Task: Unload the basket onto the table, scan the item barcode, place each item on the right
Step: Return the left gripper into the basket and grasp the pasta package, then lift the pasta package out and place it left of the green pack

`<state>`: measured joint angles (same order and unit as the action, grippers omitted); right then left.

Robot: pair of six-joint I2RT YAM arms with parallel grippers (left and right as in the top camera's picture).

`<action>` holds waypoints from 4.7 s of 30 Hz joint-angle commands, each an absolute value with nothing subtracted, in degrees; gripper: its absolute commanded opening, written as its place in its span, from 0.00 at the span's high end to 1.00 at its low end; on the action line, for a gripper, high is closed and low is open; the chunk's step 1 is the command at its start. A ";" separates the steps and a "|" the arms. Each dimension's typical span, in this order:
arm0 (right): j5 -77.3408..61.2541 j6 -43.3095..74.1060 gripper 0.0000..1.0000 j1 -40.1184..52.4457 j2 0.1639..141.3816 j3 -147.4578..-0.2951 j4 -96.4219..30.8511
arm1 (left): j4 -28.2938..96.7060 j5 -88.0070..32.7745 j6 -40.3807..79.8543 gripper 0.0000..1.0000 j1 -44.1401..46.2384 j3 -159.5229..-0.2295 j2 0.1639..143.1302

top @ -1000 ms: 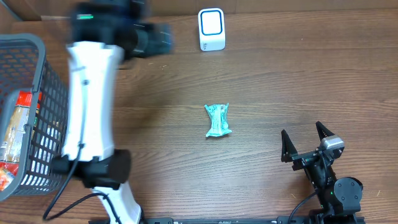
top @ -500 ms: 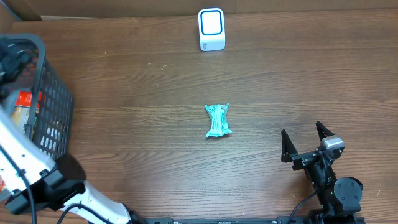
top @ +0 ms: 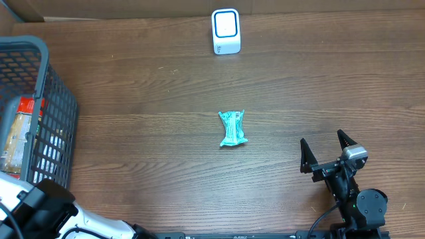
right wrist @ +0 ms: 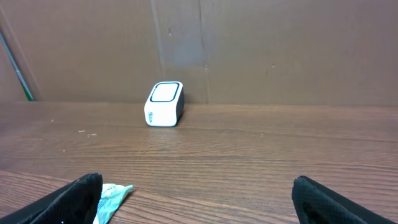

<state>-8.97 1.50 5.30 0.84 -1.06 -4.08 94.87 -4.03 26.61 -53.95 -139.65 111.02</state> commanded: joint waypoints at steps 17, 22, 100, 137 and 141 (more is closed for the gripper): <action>-8.60 1.48 0.00 5.56 0.16 -0.45 -3.86 | 56.10 -7.33 -6.94 0.00 -54.37 -102.56 110.26; -8.58 1.48 0.00 5.56 0.16 -0.45 -3.86 | 50.02 -7.33 -22.68 0.00 -53.80 -97.19 110.34; -8.58 1.48 0.00 5.56 0.16 -0.45 -3.86 | 29.78 -10.31 -11.07 0.96 -48.99 -92.53 88.14; -8.60 1.48 0.00 5.56 0.16 -0.45 -3.86 | 51.68 -3.95 30.13 0.96 14.87 -79.85 92.38; -8.60 1.48 0.00 5.56 0.16 -0.45 -3.86 | 47.88 -4.64 33.06 0.96 17.91 -78.85 100.68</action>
<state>-8.95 1.50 5.30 0.84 -1.06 -4.12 49.65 -5.50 28.08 16.34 -78.41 98.17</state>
